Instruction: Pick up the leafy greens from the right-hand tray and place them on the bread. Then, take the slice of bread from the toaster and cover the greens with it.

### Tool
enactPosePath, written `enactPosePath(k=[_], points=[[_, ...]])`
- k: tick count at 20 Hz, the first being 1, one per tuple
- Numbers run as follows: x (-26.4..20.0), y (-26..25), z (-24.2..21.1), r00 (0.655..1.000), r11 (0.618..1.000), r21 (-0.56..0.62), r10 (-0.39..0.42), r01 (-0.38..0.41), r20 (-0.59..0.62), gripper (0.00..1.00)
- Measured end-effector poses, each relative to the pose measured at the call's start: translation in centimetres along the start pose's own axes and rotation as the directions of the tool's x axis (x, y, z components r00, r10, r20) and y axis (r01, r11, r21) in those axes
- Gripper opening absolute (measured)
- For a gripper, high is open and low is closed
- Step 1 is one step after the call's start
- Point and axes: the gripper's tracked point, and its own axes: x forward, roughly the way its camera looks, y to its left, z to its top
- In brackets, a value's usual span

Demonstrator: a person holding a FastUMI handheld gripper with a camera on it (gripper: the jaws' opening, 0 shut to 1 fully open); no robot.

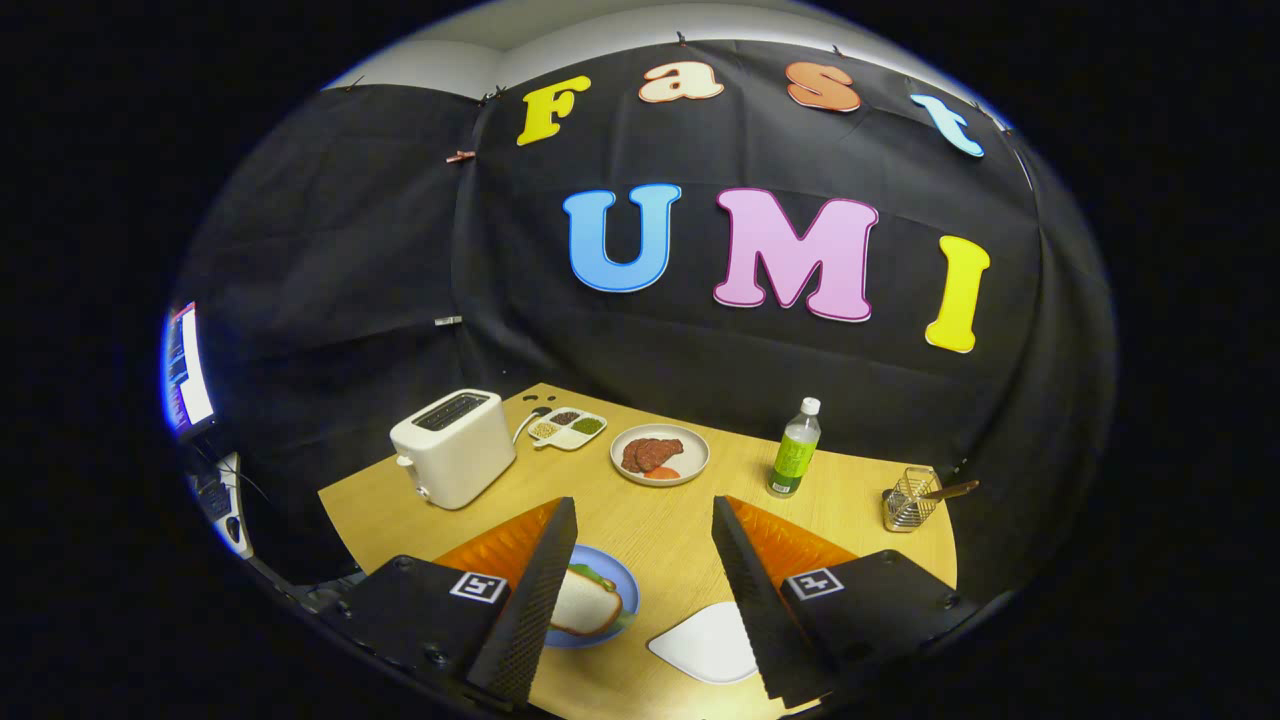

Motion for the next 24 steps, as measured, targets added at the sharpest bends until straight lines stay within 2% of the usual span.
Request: enactPosePath(k=[4, 8, 24], points=[[-0.6, -2.1, 2.0, 0.999, 1.0, 0.018, -0.02, 0.019, 0.047, 0.86], [-0.9, -3.8, 1.9, 0.998, 0.999, 0.013, -0.042, 0.042, 0.053, 0.86], [-1.3, -5.1, 2.5, 0.996, 0.998, 0.009, -0.07, 0.07, 0.063, 0.87]])
